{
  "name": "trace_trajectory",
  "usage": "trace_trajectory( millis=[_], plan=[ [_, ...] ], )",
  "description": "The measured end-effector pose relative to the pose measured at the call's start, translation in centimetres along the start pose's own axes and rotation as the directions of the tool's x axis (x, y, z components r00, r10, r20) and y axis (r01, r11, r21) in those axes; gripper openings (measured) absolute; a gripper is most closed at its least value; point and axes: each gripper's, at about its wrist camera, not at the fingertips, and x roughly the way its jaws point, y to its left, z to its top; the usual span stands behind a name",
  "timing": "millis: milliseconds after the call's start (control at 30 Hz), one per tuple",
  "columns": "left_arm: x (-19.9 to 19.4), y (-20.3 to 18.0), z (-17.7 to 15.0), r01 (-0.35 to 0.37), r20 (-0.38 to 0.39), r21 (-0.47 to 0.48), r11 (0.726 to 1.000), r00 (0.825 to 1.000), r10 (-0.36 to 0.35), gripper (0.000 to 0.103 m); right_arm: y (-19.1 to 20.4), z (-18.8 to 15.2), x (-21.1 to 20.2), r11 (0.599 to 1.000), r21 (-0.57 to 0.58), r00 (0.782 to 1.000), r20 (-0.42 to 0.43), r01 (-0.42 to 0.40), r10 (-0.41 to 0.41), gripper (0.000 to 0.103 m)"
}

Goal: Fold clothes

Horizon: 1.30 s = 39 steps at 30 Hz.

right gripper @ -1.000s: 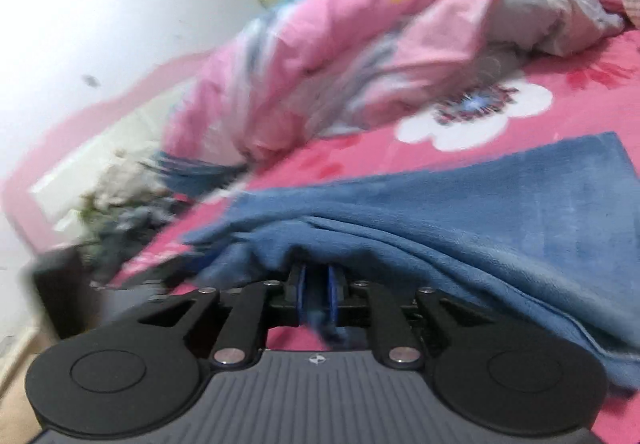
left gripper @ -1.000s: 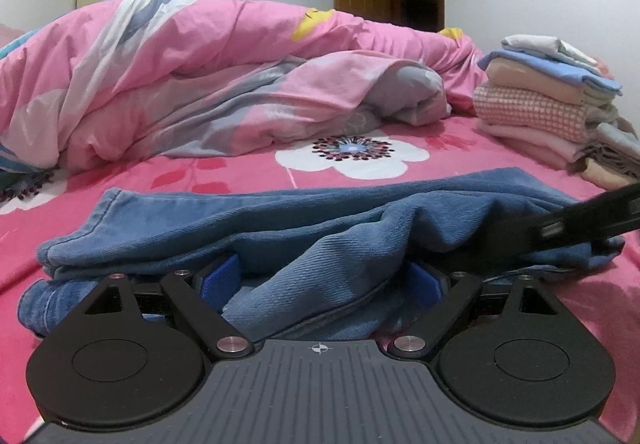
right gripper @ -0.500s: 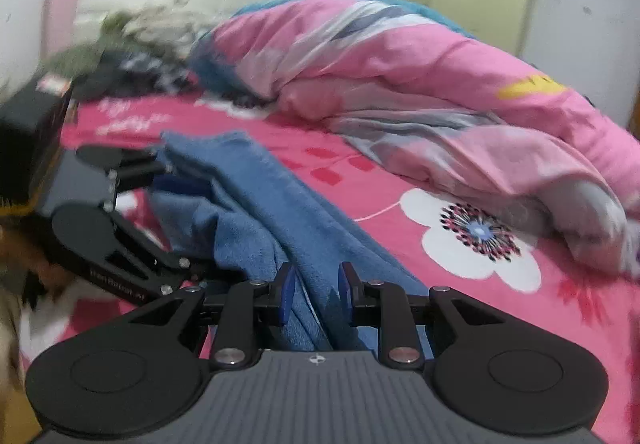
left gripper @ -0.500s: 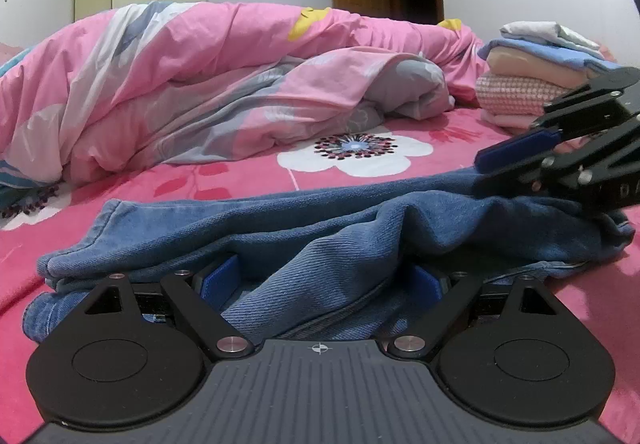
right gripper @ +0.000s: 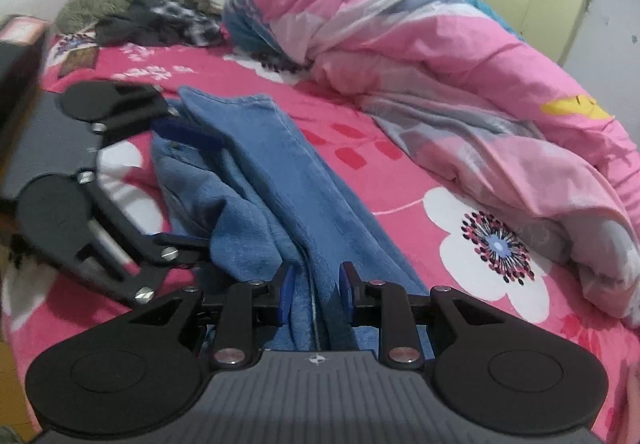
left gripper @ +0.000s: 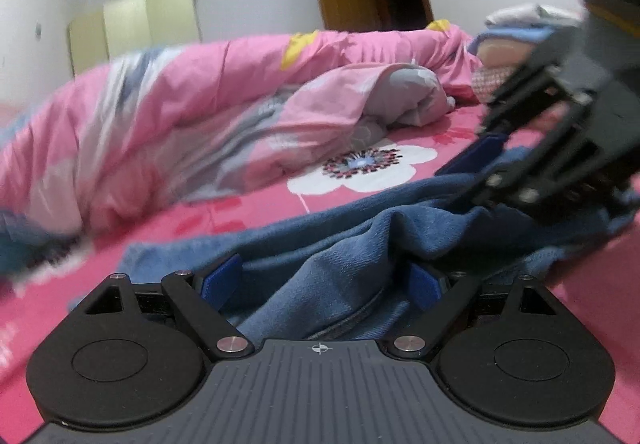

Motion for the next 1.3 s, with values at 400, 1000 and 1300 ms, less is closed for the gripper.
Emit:
trace_trajectory(
  millis=[400, 1000, 1300],
  plan=[
    [2.1, -2.0, 0.5, -0.096, -0.019, 0.205, 0.974, 0.995, 0.102, 0.093, 0.8, -0.5, -1.4, 0.998, 0.022, 0.994, 0.094, 0.053, -0.054, 0.007],
    [2.2, -1.0, 0.5, -0.063, -0.083, 0.155, 0.986, 0.994, 0.077, 0.097, 1.5, -1.4, -1.6, 0.987, -0.033, 0.976, 0.159, 0.156, -0.149, 0.043],
    [1.6, -1.3, 0.4, -0.078, -0.04, 0.196, 0.977, 0.995, 0.087, 0.096, 1.3, -2.2, -7.9, 0.973, 0.224, 0.969, 0.246, -0.046, -0.011, 0.013]
  ],
)
